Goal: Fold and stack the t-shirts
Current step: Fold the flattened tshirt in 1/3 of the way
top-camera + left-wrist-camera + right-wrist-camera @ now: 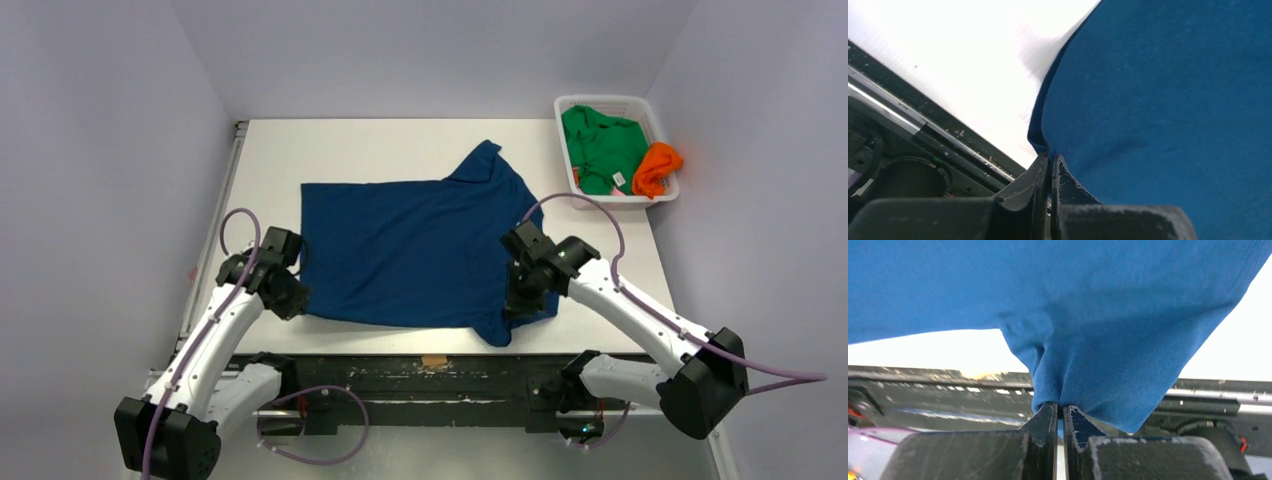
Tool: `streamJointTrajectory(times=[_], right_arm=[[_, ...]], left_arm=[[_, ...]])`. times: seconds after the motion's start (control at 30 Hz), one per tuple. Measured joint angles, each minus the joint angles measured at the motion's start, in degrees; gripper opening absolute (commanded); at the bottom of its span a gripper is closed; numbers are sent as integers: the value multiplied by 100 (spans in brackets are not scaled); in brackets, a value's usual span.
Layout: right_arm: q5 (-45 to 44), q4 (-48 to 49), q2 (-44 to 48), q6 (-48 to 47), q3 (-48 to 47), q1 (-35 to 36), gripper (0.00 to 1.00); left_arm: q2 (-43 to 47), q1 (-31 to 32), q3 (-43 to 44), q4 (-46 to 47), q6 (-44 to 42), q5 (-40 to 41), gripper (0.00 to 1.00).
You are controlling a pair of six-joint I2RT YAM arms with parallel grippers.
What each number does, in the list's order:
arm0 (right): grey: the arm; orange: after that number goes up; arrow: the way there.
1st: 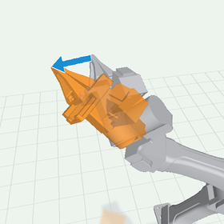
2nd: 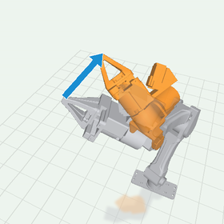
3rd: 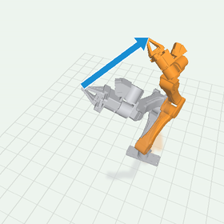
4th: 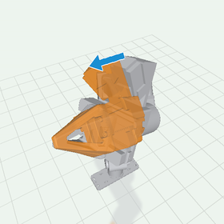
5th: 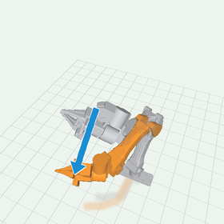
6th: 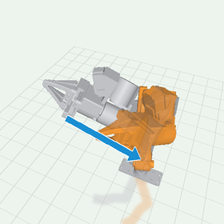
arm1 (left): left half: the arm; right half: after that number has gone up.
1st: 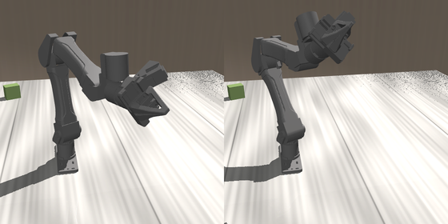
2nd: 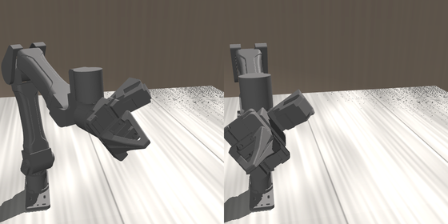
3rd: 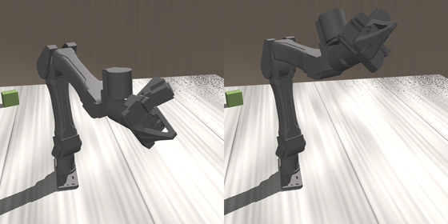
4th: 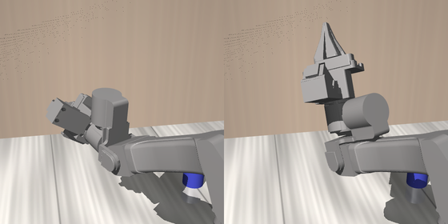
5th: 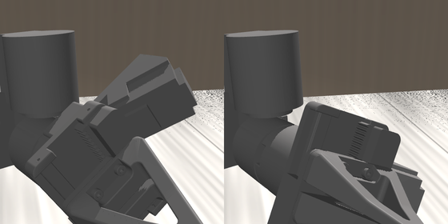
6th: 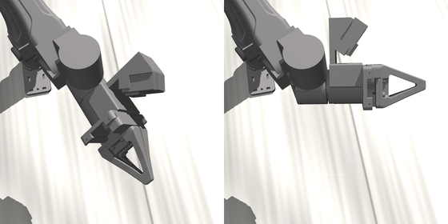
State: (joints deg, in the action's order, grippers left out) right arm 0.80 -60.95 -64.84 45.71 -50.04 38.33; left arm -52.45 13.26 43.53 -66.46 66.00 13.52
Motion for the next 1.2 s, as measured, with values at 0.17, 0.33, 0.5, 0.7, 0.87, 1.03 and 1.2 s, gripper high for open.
streamJointTrajectory(times=[0.17,0.33,0.5,0.7,0.87,1.03,1.2], right_arm=[[-168,343,-581,-573,-756,-566,0],[-275,579,-1143,-977,-1388,-1176,0],[-278,822,-1491,-1226,-1847,-1655,0],[-258,1115,-2111,-1403,-2201,-2044,0],[-278,1266,-2754,-1596,-2741,-2229,0],[-321,1368,-3497,-1799,-3307,-2304,9],[-562,1460,-4581,-2022,-4216,-2374,30]], left_arm=[[-450,-4,284,348,7,15,0],[-1147,-192,557,730,46,-26,0],[-1585,-621,667,1040,35,-153,0],[-2087,-935,903,1215,-90,-262,0],[-2601,-988,1346,1305,-210,-251,0],[-3224,-1023,1703,1388,-278,-168,7],[-3812,-1139,2118,1451,-461,-85,68]])
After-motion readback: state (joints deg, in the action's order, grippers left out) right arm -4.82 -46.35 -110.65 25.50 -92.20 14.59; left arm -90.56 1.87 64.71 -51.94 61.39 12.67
